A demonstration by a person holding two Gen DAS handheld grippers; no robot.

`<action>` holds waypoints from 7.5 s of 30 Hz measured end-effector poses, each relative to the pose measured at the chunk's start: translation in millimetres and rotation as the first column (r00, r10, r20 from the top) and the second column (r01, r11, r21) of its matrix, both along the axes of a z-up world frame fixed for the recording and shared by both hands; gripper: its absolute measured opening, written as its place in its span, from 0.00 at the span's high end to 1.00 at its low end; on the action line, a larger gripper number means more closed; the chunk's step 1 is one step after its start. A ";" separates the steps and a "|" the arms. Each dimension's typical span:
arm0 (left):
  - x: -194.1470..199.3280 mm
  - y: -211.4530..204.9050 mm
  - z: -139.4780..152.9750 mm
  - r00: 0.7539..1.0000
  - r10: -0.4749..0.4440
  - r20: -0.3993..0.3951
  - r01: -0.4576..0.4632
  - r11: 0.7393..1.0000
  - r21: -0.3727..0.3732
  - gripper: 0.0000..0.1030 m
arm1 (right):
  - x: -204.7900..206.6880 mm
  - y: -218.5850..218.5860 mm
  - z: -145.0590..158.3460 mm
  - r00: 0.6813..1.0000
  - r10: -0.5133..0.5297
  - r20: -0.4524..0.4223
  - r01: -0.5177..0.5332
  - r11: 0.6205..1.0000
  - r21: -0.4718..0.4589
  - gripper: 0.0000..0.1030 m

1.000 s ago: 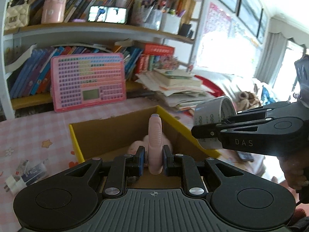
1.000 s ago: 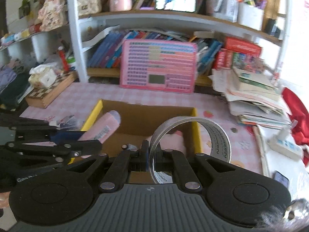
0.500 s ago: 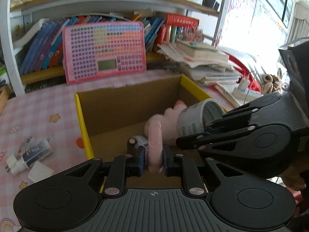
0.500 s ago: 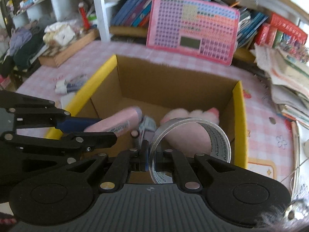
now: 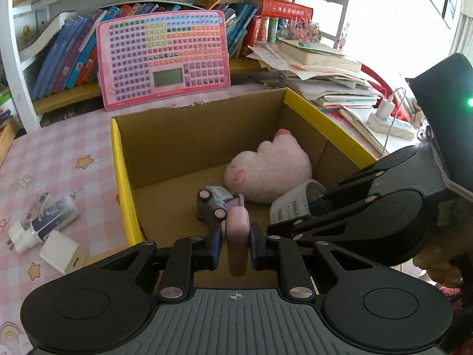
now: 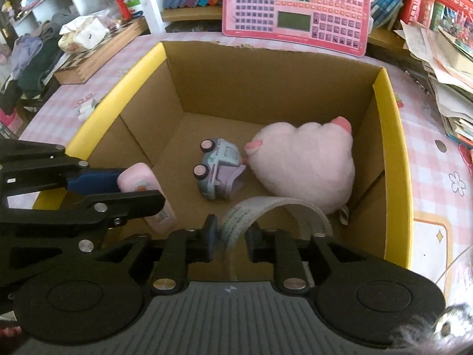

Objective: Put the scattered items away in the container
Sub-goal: 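Lower the eraser and tape roll into the yellow box and open both tools, then withdraw both open tools from the box back over the table, then move both tools toward the blue-and-white bottle and white charger block, then grasp the blue-and-white bottle with the left tool while the right tool grasps the white charger block, then lift and carry the bottle and charger block toward the yellow box with both tools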

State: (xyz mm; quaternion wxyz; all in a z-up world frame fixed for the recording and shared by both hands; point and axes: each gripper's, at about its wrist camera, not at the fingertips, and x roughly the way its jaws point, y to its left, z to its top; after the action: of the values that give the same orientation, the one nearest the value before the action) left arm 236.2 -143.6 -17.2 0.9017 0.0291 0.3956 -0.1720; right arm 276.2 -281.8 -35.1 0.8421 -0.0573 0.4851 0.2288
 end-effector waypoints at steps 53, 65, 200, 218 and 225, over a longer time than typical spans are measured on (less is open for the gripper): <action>-131.5 75.1 36.3 0.966 0.036 0.255 -0.019 0.997 -0.069 0.20 | -175.5 16.5 56.3 0.815 -0.437 0.382 0.455 0.889 0.047 0.18; -157.9 109.4 36.3 0.966 0.037 0.256 -0.018 0.997 -0.076 0.16 | -208.7 46.8 54.9 0.796 -0.456 0.398 0.483 0.875 0.035 0.13; 111.5 180.6 -72.9 0.986 -0.113 -0.122 0.128 0.984 0.121 0.70 | 3.4 249.5 -48.6 0.999 0.036 0.034 -0.032 0.993 -0.113 0.60; 82.2 224.1 -20.3 0.995 0.068 -0.079 -0.077 0.991 -0.106 0.70 | -10.3 241.5 -35.0 0.994 0.090 0.063 -0.086 0.994 -0.072 0.61; 36.9 251.4 0.4 0.984 0.154 -0.093 -0.171 0.960 -0.223 0.70 | -16.5 233.0 -15.1 0.990 0.108 0.086 -0.103 0.993 -0.060 0.61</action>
State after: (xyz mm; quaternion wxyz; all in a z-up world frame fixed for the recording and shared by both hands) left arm 273.1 107.8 -16.8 0.8945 -0.1145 0.4077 -0.1430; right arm 259.6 -48.8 -50.2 0.8478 -0.1163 0.4494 0.2566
